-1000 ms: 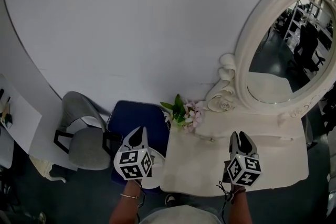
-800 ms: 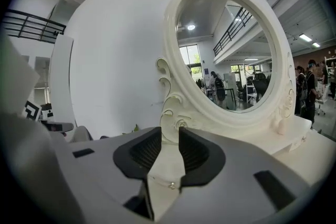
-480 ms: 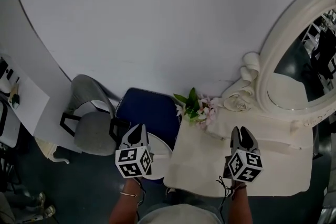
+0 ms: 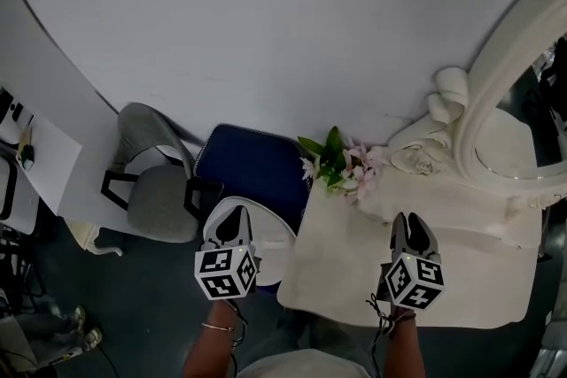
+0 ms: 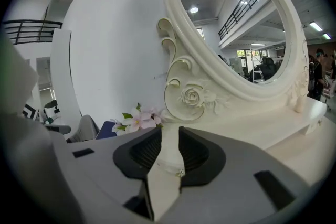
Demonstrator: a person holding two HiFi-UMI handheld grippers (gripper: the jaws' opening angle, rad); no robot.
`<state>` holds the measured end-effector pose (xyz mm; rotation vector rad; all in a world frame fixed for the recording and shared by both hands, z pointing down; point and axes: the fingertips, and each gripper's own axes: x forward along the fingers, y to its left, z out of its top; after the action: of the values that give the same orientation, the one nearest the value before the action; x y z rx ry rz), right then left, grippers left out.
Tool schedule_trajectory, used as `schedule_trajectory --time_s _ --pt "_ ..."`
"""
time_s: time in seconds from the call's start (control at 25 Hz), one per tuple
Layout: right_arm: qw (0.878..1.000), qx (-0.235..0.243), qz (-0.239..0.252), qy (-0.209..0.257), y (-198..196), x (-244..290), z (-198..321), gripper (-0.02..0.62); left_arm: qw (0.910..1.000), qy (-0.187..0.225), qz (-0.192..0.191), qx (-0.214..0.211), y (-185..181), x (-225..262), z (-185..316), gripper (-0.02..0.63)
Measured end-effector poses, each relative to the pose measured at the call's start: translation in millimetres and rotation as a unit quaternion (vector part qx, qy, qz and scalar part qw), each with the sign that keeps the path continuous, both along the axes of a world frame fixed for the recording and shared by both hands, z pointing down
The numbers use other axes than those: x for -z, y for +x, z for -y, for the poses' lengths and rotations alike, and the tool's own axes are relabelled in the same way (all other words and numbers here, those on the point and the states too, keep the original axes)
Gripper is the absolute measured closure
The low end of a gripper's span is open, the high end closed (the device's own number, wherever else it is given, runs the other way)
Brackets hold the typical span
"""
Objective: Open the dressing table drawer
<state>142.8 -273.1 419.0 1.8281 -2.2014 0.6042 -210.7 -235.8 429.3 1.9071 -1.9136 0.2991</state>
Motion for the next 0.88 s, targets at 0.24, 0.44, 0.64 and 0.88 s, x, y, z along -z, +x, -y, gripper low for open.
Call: schedule_trajectory --time_s 0.24,0.44,0.64,0.88 --pt "0.999 -0.003 0.003 -0.033 0.6 -33.0 -10.7 0.485 0.9995 -0.028 0.005 -0.016 10.0 -23.6 -2.3 0.584" --pt "0.998 0.000 0.001 -0.056 0.4 -58.5 -19.9 0.485 0.9986 -0.047 0.004 -0.022 15.2 -45.8 -4.3 0.584" --pt "0.997 0.001 0.004 -0.074 1.0 -84.7 -29.4 0.485 0.9976 -0.066 0.003 -0.022 19.1 -72.1 -13.5 0.584" --pt "0.996 0.002 0.007 -0.090 0.3 -109.2 -35.5 0.485 0.9961 -0.085 0.000 -0.022 22.4 -96.7 -23.2 0.584"
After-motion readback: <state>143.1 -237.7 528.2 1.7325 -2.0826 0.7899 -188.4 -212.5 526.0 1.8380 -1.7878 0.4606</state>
